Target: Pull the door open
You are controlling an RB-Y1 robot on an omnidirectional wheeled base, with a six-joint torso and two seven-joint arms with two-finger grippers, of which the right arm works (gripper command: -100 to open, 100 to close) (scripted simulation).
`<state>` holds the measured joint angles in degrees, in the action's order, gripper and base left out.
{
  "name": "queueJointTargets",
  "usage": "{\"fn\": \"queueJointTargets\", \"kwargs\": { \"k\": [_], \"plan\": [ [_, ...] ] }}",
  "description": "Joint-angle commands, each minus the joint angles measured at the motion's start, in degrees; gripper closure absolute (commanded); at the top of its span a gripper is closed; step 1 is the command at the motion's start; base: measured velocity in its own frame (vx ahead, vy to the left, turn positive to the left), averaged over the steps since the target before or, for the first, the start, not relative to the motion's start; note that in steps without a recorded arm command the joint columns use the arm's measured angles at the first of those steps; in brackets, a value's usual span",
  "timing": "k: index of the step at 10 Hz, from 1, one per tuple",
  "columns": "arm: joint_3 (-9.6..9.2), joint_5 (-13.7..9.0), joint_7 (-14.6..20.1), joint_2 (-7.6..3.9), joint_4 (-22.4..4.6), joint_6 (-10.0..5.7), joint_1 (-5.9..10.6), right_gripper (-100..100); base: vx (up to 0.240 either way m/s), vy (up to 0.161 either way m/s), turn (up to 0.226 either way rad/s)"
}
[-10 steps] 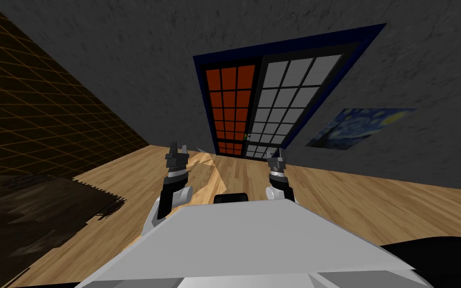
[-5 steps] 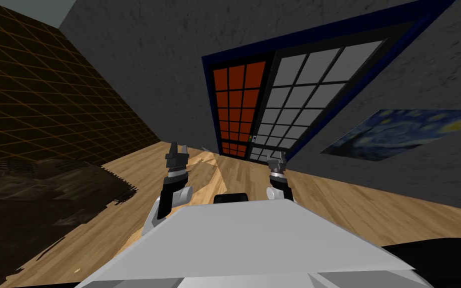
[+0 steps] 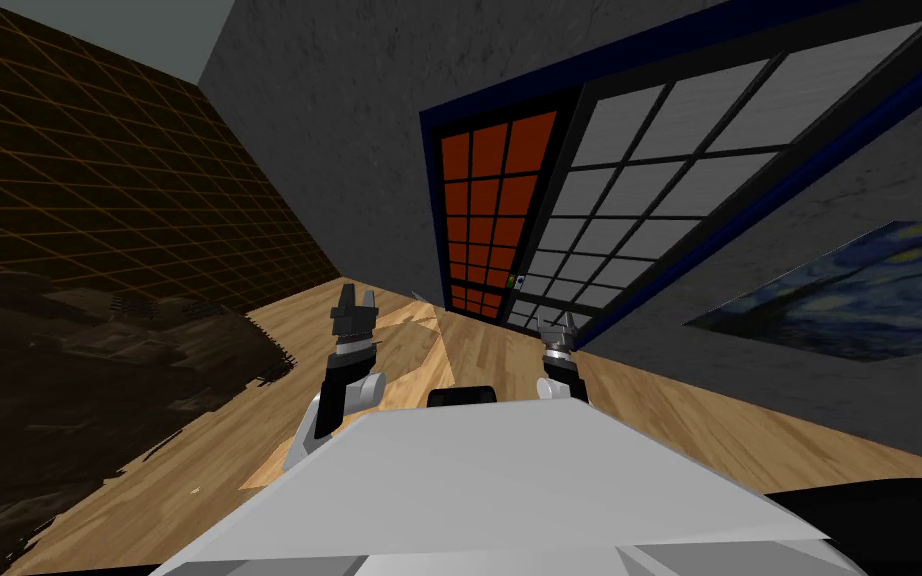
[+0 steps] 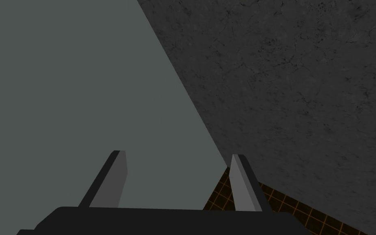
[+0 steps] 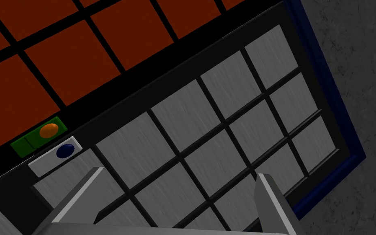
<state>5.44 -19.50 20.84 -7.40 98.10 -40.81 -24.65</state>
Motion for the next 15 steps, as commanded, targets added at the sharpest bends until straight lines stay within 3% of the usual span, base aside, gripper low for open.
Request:
{"fn": "queueJointTargets", "kwargs": {
  "k": [1, 6, 7, 15],
  "plan": [
    [0.78, -1.28, 2.76, -0.09, -2.86, -0.29, 0.85, -100, 0.088, -0.063, 0.174],
    [3.18, -4.81, 9.95, -1.26, -10.86, -1.80, 2.79, -100, 0.064, -0.046, 0.169],
    [3.18, -4.81, 10.05, -1.26, -10.86, -1.80, 2.79, -100, 0.051, -0.042, 0.077],
    [6.88, -10.24, 21.03, -3.04, -22.73, -4.11, 5.79, -100, 0.049, -0.049, 0.145]
  ]
}}
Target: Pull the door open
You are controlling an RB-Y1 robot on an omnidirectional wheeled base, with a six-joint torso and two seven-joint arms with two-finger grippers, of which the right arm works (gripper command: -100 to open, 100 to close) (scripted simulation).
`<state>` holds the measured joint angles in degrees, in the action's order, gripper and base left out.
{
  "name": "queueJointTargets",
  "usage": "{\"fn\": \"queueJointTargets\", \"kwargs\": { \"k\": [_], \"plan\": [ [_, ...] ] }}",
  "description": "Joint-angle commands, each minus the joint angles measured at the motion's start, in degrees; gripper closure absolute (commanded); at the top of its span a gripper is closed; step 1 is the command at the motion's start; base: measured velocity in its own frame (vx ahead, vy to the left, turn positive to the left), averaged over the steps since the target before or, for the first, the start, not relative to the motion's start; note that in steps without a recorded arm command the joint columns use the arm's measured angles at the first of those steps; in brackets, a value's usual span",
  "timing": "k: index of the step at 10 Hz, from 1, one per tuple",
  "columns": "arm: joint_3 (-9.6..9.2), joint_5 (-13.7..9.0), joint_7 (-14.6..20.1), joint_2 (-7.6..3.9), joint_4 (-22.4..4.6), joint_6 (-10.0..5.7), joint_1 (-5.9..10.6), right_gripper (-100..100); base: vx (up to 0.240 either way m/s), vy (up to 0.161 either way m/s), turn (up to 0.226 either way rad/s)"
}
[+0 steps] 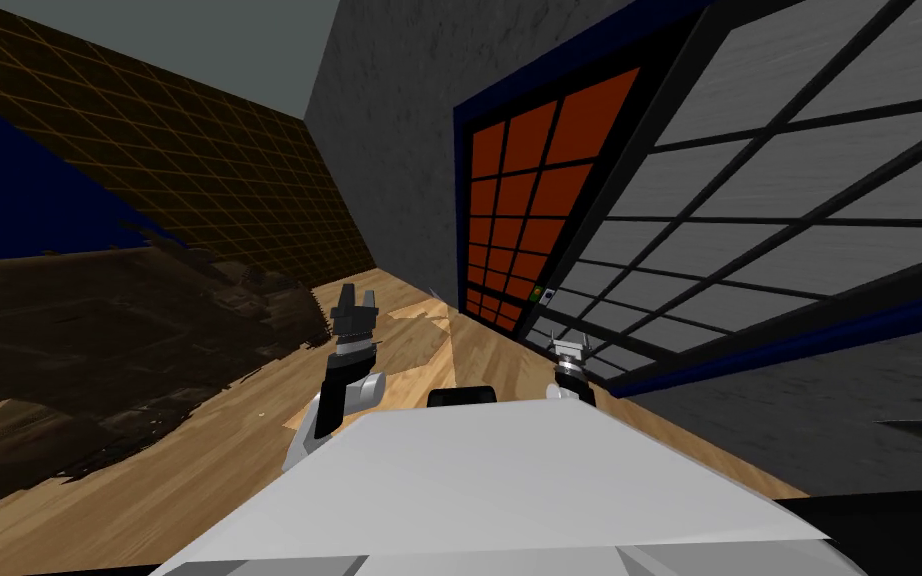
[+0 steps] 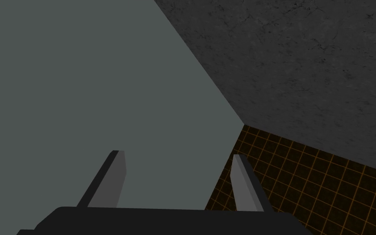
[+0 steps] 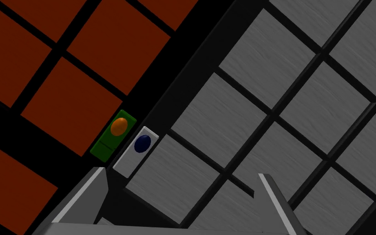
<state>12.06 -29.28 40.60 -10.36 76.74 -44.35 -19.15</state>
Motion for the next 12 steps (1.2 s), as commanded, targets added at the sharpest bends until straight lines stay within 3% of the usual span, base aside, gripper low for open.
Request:
{"fn": "queueJointTargets", "kwargs": {
  "k": [1, 3, 4, 12],
  "plan": [
    [0.26, -0.47, 1.50, -0.08, -1.77, -0.57, 0.28, -100, 0.038, -0.051, 0.080],
    [1.48, -2.27, 4.93, -0.67, -5.63, -1.33, 1.28, -100, 0.045, -0.047, 0.172],
    [1.48, -2.27, 5.21, -0.67, -5.82, -1.33, 1.28, -100, 0.042, -0.057, 0.056],
    [6.11, -9.04, 19.19, -2.92, -21.08, -4.22, 5.09, -100, 0.055, -0.080, 0.199]
  ]
}}
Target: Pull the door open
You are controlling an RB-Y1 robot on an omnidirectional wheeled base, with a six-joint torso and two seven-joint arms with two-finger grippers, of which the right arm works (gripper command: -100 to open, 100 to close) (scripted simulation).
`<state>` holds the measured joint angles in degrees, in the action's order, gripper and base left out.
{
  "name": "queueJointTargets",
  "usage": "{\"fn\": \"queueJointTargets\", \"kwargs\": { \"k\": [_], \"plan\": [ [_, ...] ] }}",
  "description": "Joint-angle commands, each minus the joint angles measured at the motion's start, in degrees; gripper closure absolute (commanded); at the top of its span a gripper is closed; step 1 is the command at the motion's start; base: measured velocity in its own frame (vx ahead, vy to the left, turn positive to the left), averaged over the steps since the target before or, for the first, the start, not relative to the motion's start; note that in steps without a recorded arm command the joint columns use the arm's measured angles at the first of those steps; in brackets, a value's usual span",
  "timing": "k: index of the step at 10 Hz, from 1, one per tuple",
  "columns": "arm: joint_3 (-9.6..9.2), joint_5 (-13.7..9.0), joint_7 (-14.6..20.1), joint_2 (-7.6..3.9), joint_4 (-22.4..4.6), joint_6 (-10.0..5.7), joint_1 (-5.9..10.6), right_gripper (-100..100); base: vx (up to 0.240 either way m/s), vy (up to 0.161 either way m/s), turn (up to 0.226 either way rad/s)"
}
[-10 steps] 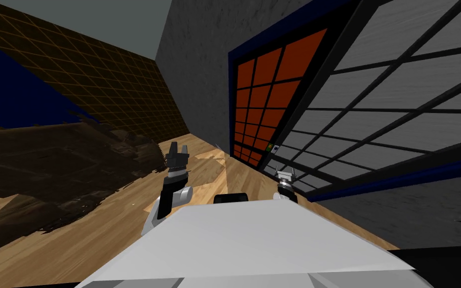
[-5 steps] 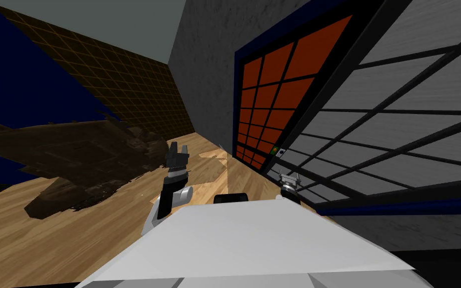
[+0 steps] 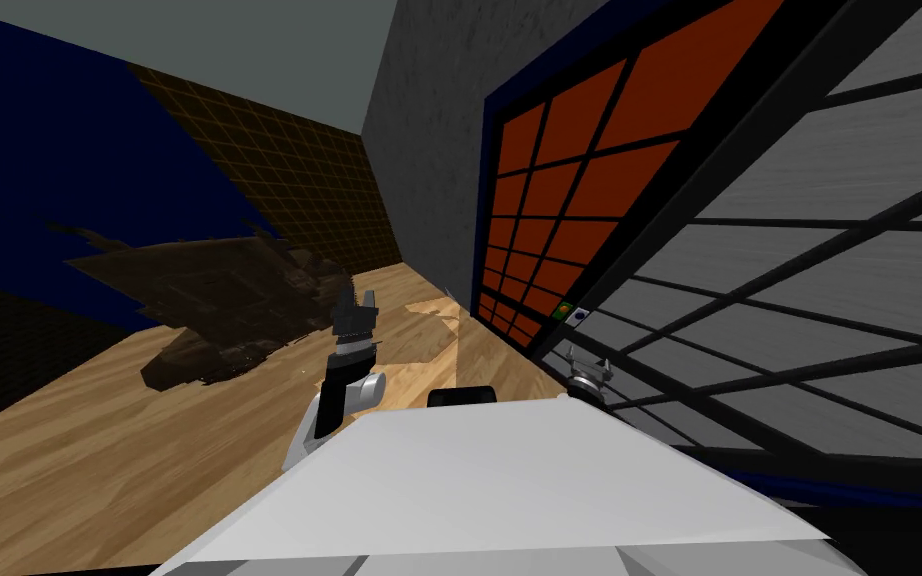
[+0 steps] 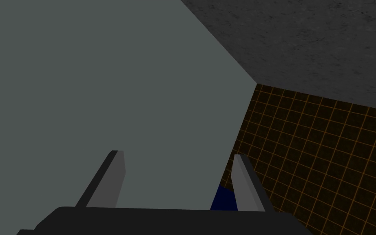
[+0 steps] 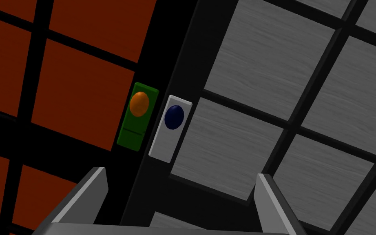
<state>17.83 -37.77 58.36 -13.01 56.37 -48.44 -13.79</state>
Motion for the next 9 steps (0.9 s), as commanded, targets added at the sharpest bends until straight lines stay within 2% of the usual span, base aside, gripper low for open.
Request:
{"fn": "queueJointTargets", "kwargs": {
  "k": [1, 4, 5, 7, 8, 9],
  "plan": [
    [0.87, -1.29, 2.86, -0.52, -2.39, -0.45, 0.16, -100, 0.052, -0.087, 0.180],
    [2.39, -3.51, 7.53, -1.28, -7.36, -1.39, 1.42, -100, 0.043, -0.083, 0.192],
    [2.39, -3.51, 7.53, -1.28, -7.36, -1.39, 1.42, -100, 0.031, -0.067, 0.041],
    [3.27, -4.80, 10.18, -1.74, -10.24, -1.94, 2.17, -100, 0.034, -0.059, 0.150],
    [3.27, -4.80, 10.18, -1.74, -10.24, -1.94, 2.17, -100, 0.022, -0.054, 0.063],
    [3.72, -5.44, 11.51, -1.97, -11.68, -2.21, 2.55, -100, 0.020, -0.049, 0.101]
  ]
}}
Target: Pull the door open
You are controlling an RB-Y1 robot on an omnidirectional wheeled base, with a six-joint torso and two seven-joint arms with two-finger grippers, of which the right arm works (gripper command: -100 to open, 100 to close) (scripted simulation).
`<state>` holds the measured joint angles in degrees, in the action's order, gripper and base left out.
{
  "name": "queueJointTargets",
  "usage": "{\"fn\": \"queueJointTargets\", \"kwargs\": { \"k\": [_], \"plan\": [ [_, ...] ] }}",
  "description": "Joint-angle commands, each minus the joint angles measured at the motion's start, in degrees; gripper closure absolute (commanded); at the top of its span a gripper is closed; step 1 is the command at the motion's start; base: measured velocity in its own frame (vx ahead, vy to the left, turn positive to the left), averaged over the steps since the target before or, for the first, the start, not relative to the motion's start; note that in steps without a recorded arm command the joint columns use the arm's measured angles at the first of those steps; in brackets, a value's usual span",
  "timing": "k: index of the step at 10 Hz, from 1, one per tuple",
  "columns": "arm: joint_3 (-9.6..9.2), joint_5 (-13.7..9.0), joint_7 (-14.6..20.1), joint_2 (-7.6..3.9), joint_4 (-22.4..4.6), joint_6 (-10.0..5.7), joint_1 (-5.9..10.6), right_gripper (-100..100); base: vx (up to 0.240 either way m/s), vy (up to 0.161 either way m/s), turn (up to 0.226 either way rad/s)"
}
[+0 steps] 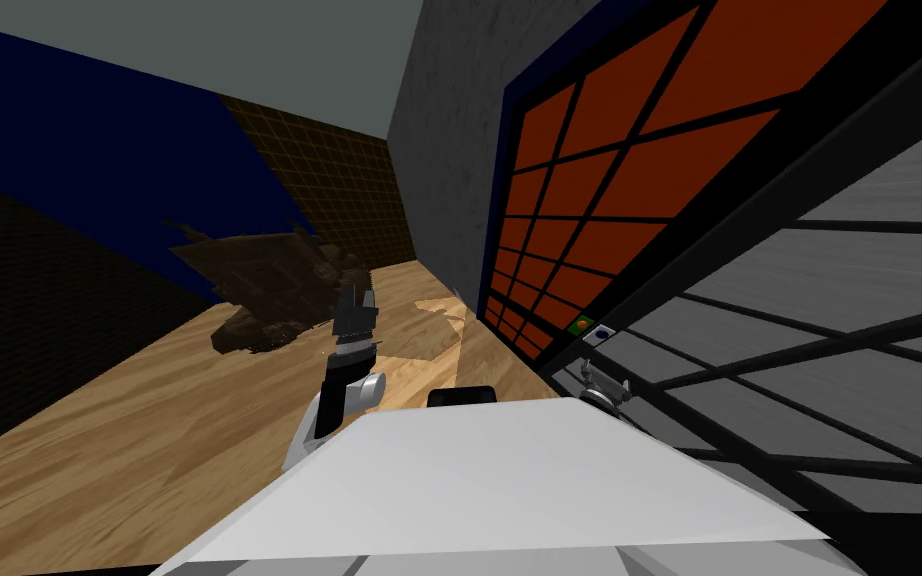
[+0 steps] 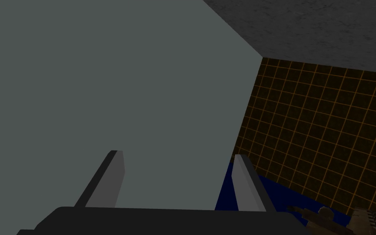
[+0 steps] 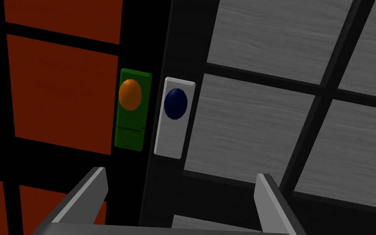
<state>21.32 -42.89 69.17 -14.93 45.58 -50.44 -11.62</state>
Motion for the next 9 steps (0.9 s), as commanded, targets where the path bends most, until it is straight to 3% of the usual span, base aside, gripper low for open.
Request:
{"fn": "queueJointTargets", "kwargs": {
  "k": [1, 7, 9],
  "plan": [
    [0.65, -0.93, 1.96, -0.27, -2.26, -0.47, 0.74, -100, 0.031, -0.062, 0.191],
    [3.30, -4.71, 9.74, -1.84, -10.58, -2.08, 3.11, -100, 0.050, -0.112, 0.188],
    [3.35, -4.77, 9.76, -1.93, -10.83, -2.09, 3.27, -100, 0.038, -0.069, 0.107]
  ]
}}
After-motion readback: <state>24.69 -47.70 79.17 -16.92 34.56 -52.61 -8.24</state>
